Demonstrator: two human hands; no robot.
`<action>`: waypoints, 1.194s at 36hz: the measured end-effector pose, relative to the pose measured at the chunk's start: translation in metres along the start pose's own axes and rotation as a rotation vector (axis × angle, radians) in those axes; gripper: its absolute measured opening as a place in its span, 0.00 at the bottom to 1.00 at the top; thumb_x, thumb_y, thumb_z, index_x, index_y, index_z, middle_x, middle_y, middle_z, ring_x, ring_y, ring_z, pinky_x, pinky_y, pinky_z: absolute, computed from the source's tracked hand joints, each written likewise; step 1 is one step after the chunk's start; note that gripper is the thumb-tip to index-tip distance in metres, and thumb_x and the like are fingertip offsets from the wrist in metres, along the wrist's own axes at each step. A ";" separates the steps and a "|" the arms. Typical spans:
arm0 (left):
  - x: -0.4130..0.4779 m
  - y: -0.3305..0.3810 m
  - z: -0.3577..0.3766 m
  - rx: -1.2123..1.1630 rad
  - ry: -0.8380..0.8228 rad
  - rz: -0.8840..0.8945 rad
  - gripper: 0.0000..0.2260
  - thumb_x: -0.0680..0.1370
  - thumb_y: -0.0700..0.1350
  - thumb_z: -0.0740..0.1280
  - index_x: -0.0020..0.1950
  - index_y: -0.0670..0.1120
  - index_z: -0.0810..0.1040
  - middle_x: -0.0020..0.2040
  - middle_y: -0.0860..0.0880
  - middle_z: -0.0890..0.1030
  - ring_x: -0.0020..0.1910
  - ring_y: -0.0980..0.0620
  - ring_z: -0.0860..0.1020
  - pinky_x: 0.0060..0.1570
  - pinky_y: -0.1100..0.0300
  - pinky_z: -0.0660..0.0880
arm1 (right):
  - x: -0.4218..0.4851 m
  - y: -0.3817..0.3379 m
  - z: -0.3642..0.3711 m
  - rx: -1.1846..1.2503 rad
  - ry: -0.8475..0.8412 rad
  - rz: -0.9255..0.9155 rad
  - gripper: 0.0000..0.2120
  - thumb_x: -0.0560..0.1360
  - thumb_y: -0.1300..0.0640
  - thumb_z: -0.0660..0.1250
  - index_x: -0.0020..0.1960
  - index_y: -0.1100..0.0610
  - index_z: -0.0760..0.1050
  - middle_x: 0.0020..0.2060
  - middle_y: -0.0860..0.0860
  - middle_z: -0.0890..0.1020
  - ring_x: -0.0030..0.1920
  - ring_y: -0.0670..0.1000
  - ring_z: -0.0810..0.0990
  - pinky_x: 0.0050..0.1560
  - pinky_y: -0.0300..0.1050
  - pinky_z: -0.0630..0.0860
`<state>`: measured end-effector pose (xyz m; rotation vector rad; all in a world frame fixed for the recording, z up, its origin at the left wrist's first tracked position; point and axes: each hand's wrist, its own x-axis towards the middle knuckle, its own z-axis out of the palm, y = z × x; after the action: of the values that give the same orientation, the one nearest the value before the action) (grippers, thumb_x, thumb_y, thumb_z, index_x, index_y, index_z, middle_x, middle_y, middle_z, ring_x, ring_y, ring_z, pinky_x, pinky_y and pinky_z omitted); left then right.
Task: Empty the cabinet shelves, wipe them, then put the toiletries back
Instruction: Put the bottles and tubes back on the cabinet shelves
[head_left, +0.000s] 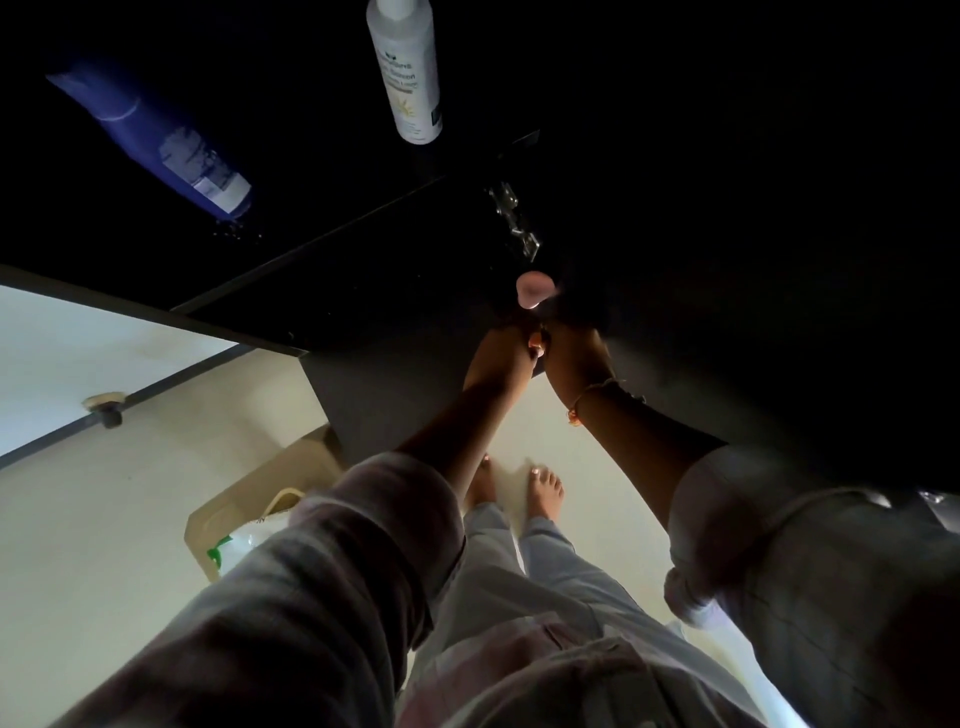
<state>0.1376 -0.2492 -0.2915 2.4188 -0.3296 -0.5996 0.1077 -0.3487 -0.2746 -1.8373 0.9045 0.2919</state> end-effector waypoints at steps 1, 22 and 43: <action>-0.001 0.001 -0.001 0.014 0.006 0.007 0.07 0.79 0.44 0.64 0.52 0.42 0.79 0.48 0.40 0.83 0.49 0.39 0.81 0.42 0.54 0.74 | 0.000 -0.001 0.000 -0.018 0.007 0.018 0.12 0.74 0.50 0.60 0.39 0.57 0.75 0.36 0.61 0.81 0.40 0.61 0.81 0.42 0.55 0.78; -0.084 -0.001 -0.094 -0.230 0.409 -0.096 0.06 0.78 0.46 0.66 0.54 0.51 0.74 0.48 0.52 0.80 0.47 0.55 0.79 0.48 0.55 0.79 | -0.075 -0.063 -0.030 -0.498 -0.036 -0.529 0.11 0.74 0.50 0.68 0.56 0.49 0.77 0.45 0.53 0.84 0.47 0.57 0.83 0.42 0.49 0.81; -0.178 0.125 -0.304 -0.353 1.044 0.339 0.08 0.79 0.45 0.67 0.54 0.55 0.72 0.46 0.57 0.79 0.46 0.62 0.79 0.44 0.73 0.73 | -0.202 -0.273 -0.069 0.393 0.023 -1.090 0.09 0.74 0.56 0.72 0.53 0.48 0.78 0.45 0.43 0.83 0.47 0.41 0.82 0.47 0.39 0.80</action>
<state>0.1218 -0.1259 0.0612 1.9455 -0.1467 0.6995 0.1457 -0.2644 0.0593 -1.6936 -0.1158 -0.5491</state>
